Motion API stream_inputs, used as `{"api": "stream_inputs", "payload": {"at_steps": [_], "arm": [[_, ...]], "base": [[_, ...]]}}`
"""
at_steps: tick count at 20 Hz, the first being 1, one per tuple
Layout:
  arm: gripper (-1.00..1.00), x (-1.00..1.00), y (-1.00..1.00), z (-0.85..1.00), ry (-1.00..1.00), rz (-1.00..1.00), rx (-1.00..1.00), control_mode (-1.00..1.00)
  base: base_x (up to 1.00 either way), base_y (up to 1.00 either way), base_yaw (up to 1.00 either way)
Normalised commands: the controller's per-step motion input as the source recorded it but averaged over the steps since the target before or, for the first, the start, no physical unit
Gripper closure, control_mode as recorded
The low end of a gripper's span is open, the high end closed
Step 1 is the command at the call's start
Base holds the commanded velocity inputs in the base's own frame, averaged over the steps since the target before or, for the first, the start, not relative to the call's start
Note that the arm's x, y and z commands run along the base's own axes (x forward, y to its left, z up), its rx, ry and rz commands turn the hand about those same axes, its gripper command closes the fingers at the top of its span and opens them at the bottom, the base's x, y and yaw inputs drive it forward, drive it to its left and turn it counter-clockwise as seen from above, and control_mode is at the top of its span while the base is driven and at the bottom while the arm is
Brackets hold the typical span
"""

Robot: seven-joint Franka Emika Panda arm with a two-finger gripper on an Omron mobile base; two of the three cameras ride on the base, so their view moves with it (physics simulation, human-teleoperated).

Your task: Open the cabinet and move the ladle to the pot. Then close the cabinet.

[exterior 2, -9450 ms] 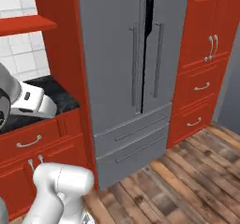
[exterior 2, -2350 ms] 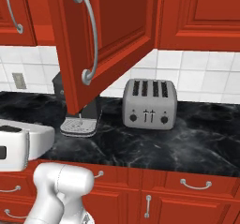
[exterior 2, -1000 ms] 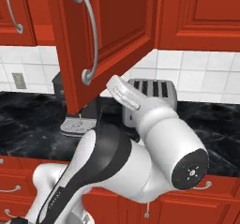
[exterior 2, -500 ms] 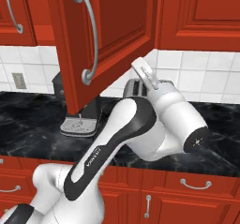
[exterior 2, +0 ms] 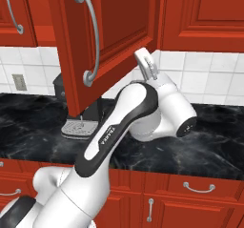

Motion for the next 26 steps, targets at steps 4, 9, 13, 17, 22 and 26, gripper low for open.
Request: {"api": "stream_inputs", "payload": {"at_steps": [4, 9, 13, 17, 22, 26], "arm": [[-1.00, 0.24, 0.36, 0.20, -0.12, 0.06, 0.06, -1.00], [-1.00, 0.01, 0.38, 0.28, -0.14, 0.08, 0.03, -1.00], [-1.00, 0.00, 0.52, 0.25, -0.14, 0.08, 0.00, -1.00], [-1.00, 0.00, 0.66, 0.24, -0.14, 0.08, 0.00, -1.00], [-1.00, 0.00, 0.76, 0.16, -0.12, 0.07, 0.00, -1.00], [-1.00, 0.06, 0.65, 0.03, -0.08, 0.03, 0.00, -1.00]], "base": [[0.00, 0.00, 0.00], [0.00, 0.00, 0.00], [0.00, 0.00, 0.00], [0.00, 0.00, 0.00], [0.00, 0.00, 0.00], [0.00, 0.00, 0.00]]}}
